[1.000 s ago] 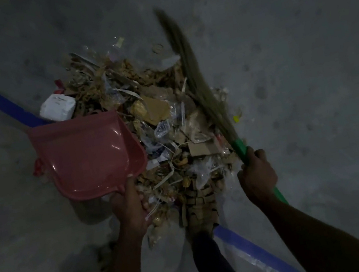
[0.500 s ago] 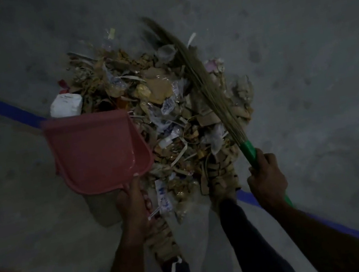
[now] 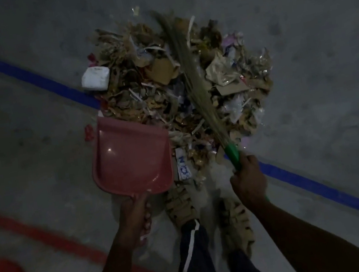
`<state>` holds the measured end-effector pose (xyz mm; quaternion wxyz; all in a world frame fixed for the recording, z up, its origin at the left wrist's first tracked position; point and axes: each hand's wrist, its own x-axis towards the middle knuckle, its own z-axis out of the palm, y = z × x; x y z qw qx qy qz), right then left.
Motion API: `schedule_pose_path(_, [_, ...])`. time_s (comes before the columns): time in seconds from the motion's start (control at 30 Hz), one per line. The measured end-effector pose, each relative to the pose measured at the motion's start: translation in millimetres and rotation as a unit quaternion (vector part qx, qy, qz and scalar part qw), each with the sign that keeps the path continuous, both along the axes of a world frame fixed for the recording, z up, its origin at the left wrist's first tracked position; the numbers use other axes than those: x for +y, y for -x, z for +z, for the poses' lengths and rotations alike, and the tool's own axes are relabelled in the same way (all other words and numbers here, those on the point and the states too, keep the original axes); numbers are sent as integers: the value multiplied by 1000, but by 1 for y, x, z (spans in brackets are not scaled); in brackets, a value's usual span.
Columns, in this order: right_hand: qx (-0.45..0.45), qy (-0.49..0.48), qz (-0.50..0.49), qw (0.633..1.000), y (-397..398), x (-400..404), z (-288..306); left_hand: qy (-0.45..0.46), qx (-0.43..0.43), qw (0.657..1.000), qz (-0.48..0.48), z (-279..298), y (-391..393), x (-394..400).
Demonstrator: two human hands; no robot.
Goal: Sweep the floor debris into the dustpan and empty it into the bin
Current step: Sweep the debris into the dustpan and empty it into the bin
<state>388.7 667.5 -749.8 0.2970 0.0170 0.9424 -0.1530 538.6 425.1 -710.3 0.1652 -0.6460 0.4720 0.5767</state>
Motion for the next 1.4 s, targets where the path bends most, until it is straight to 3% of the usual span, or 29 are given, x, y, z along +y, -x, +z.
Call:
schedule_pose_path(0.33, [112, -12, 5, 994, -14, 59, -37, -91, -4, 996, 9, -47, -68, 79])
schedule_pose_path(0.67, [121, -6, 45, 992, -52, 101, -85, -210, -76, 975, 19, -102, -157, 128])
schedule_pose_path(0.83, [100, -8, 48, 994, -79, 102, -103, -200, -69, 977, -24, -115, -174, 137])
schedule_pose_path(1.1, [107, 2, 40, 993, -84, 89, -119, -258, -123, 956, -67, -138, -192, 133])
schedule_pose_path(1.4, [115, 1, 42, 993, -83, 92, -139, -206, -49, 972, -106, -166, -143, 106])
